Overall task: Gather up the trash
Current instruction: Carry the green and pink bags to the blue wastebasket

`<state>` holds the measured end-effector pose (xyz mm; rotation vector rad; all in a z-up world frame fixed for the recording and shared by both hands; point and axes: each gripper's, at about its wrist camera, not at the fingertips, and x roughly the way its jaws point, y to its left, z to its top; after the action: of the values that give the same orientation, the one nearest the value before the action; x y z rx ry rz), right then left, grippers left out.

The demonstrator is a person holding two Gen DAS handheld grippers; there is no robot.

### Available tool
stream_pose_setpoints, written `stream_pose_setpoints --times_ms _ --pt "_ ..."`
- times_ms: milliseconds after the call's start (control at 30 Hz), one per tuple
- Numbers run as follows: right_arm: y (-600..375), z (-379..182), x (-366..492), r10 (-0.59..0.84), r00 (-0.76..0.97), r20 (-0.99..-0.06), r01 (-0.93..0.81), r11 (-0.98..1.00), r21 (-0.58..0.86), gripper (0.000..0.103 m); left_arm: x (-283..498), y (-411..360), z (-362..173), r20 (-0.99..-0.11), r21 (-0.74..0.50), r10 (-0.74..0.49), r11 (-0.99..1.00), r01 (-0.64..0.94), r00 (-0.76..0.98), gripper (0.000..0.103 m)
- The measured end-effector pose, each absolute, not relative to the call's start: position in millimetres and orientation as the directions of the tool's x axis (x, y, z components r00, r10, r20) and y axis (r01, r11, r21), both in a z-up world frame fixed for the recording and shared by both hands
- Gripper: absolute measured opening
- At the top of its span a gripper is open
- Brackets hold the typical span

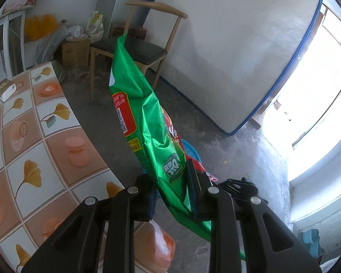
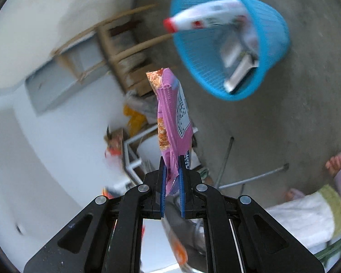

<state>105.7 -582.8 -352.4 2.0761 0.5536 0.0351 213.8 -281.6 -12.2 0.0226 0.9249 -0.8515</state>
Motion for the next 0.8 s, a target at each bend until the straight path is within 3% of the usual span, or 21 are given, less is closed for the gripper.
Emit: stream_pose_setpoints --times_ms 167,300,400,800 --pt "-605.3 -381.8 119.9 0.342 0.909 -0.240 0.394 -0.511 0.764 0.014 223.2 -293.3 -19.8 -0.726 -0.321 -0.621 0.685 0.654 0.296 0.022" --pt "-614.0 -392.5 122.0 0.313 0.903 -0.295 0.422 -0.505 0.753 0.042 231.1 -306.8 -24.9 -0.731 -0.324 -0.621 0.681 0.657 0.283 0.022" --pt "-617.6 -390.5 114.9 0.294 0.908 -0.298 0.411 -0.491 0.768 0.047 240.9 -321.2 -31.0 -0.742 -0.333 -0.619 0.673 0.660 0.258 0.022" --pt "-618.0 -408.7 89.9 0.278 0.908 -0.314 0.413 -0.464 0.784 0.050 280.9 -386.6 -62.0 -0.782 -0.416 -0.609 0.665 0.620 0.129 0.022"
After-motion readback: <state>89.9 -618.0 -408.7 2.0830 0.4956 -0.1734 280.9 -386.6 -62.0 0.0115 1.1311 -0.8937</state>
